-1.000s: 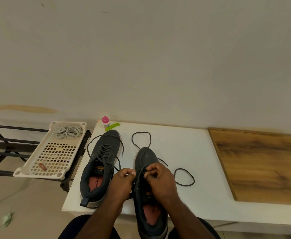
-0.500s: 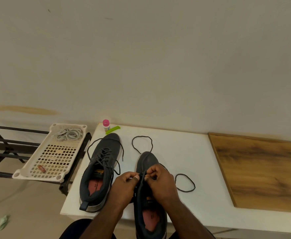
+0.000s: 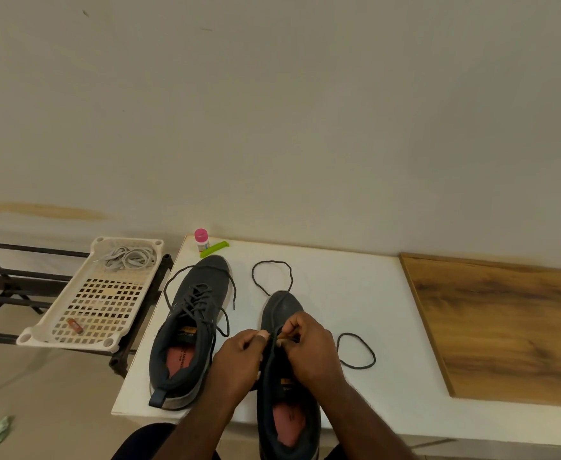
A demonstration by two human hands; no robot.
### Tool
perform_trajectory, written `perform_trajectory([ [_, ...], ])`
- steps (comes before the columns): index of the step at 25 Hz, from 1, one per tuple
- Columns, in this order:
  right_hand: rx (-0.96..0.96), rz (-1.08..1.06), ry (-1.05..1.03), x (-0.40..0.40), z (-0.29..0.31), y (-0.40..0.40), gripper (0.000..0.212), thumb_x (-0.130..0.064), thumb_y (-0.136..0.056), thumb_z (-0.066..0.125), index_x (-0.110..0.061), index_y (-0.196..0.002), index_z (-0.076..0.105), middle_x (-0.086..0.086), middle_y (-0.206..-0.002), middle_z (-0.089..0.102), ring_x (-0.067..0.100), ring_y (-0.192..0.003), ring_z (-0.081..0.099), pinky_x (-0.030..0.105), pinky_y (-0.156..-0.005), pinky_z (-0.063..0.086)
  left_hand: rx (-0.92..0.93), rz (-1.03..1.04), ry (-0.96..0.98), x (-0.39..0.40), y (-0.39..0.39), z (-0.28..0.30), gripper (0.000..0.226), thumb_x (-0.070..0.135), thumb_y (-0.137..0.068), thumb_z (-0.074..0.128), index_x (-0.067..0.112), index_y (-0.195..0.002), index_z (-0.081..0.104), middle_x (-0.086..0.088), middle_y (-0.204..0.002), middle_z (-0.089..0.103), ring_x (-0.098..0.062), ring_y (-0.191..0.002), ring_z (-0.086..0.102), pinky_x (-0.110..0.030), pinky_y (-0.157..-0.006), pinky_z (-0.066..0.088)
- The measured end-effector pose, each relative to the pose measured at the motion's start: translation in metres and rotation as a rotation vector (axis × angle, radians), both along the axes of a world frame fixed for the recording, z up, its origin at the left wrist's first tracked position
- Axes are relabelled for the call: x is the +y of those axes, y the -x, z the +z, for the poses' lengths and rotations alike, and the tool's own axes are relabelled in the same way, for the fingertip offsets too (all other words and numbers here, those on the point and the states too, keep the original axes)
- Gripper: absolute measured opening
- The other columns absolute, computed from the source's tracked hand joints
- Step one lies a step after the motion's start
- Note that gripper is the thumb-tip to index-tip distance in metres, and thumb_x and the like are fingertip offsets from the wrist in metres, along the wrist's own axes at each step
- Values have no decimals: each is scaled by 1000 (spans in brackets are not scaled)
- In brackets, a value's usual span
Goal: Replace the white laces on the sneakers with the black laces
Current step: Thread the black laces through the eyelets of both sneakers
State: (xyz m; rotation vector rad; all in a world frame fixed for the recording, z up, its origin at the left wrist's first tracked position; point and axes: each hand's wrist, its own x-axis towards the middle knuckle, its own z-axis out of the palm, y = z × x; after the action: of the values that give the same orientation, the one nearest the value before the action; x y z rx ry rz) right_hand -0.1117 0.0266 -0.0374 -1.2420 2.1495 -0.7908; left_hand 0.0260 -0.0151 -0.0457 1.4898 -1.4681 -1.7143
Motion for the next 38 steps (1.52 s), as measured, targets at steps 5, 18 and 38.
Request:
perform_trajectory([
  [5,76,29,-7,-2,1,-1,24,-10,-88,60,-31,-80,53,-10,-77,61,7,-72,61,20,-62,52,-92,-75,91,-6,0,-11,20,19,-97,54,33,-92,67,-2,-79,73,-18,-75,73,-46,-73,62],
  [18,189,127,100,43,4,-17,29,-50,-94,49,-41,-119,59,-27,-113,56,-2,-107,43,19,-93,42,-83,-40,250,-6,4,-14,12,21,-92,64,26,-82,70,4,-77,71,-8,-71,67,-31,-69,57],
  [38,163,117,104,52,-21,-28,45,-38,-96,46,-34,-141,52,-17,-138,57,11,-125,44,28,-105,39,425,548,61,1,2,21,14,13,-99,41,7,-101,53,-5,-79,67,-21,-81,72,-39,-75,58],
])
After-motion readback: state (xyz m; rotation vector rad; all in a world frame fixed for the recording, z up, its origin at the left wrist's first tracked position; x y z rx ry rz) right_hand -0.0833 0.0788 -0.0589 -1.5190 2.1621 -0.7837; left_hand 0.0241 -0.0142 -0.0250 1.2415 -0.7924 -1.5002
